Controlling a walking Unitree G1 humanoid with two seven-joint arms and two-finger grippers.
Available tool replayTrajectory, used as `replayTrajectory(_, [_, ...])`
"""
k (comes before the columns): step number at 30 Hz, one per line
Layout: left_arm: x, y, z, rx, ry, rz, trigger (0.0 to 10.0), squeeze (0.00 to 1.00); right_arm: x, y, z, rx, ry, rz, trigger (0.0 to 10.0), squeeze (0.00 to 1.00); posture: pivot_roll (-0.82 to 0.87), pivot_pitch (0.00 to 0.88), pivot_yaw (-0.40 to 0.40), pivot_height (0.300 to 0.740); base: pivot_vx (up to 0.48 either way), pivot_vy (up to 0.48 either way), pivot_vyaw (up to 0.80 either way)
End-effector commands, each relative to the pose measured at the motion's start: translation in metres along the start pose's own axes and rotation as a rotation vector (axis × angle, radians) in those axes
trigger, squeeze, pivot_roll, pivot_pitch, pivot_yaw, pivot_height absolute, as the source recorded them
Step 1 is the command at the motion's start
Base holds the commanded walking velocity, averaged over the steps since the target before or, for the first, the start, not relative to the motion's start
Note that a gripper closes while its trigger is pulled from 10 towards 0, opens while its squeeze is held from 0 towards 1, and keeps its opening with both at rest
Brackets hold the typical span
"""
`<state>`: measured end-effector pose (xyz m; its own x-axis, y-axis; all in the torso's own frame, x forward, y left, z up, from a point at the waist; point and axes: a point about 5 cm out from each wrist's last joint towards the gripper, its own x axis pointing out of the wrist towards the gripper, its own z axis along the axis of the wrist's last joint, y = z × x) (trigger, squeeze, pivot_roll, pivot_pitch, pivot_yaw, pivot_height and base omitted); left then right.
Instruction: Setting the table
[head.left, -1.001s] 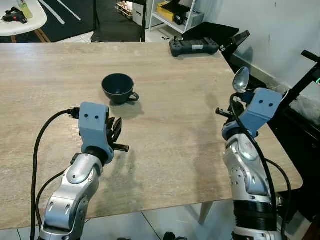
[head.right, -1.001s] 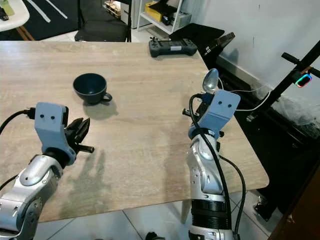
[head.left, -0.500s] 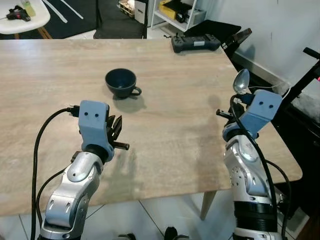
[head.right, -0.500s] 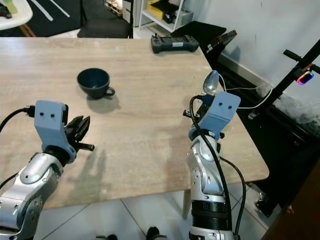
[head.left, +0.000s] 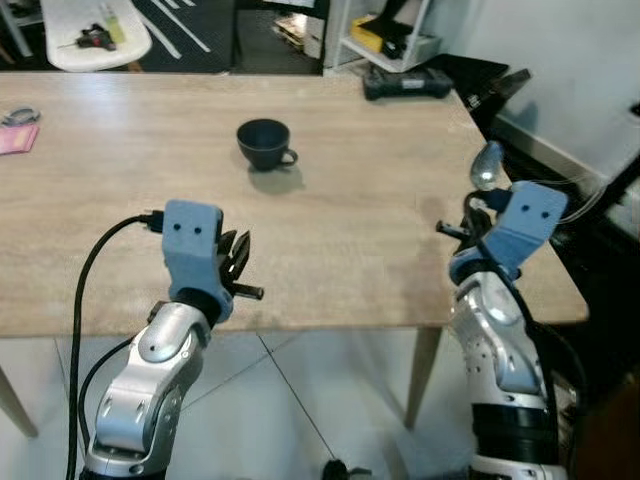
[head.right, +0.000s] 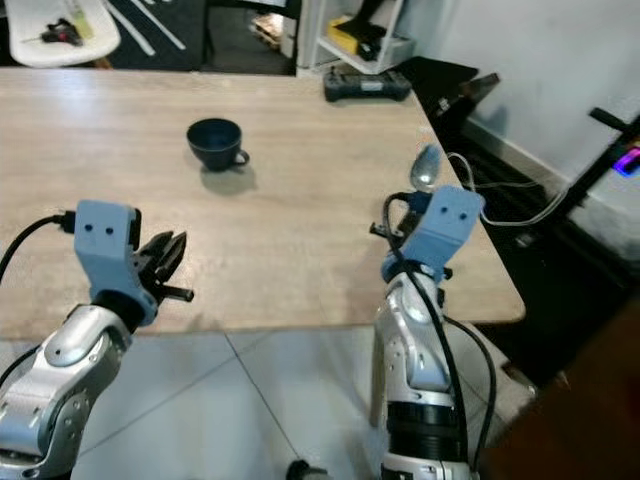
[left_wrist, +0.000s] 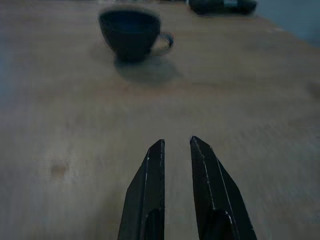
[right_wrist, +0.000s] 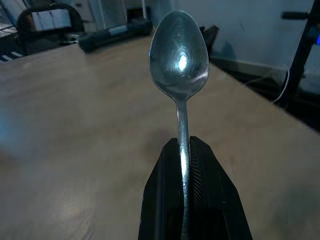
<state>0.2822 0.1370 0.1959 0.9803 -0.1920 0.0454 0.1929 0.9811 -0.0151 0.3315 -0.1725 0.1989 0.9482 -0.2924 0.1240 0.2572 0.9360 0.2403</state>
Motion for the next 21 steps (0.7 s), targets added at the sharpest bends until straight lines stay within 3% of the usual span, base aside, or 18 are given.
replayTrajectory(1, [-0.0010,0.0006,-0.0024,0.003,0.010,0.004,10.0,0.00,-0.0013,0.0000,-0.0025,-0.006,0.008,0.001,10.0,0.00,0.10,0.119,0.019,0.740,-0.304,0.000,0.00])
replayTrajectory(21, [0.0003,-0.0014,-0.0029,0.003,0.007,-0.006,10.0,0.00,-0.0012,-0.0005,-0.0033,-0.011,0.010,0.003,10.0,0.00,0.10,0.111,0.019,0.740,-0.306,0.000,0.00])
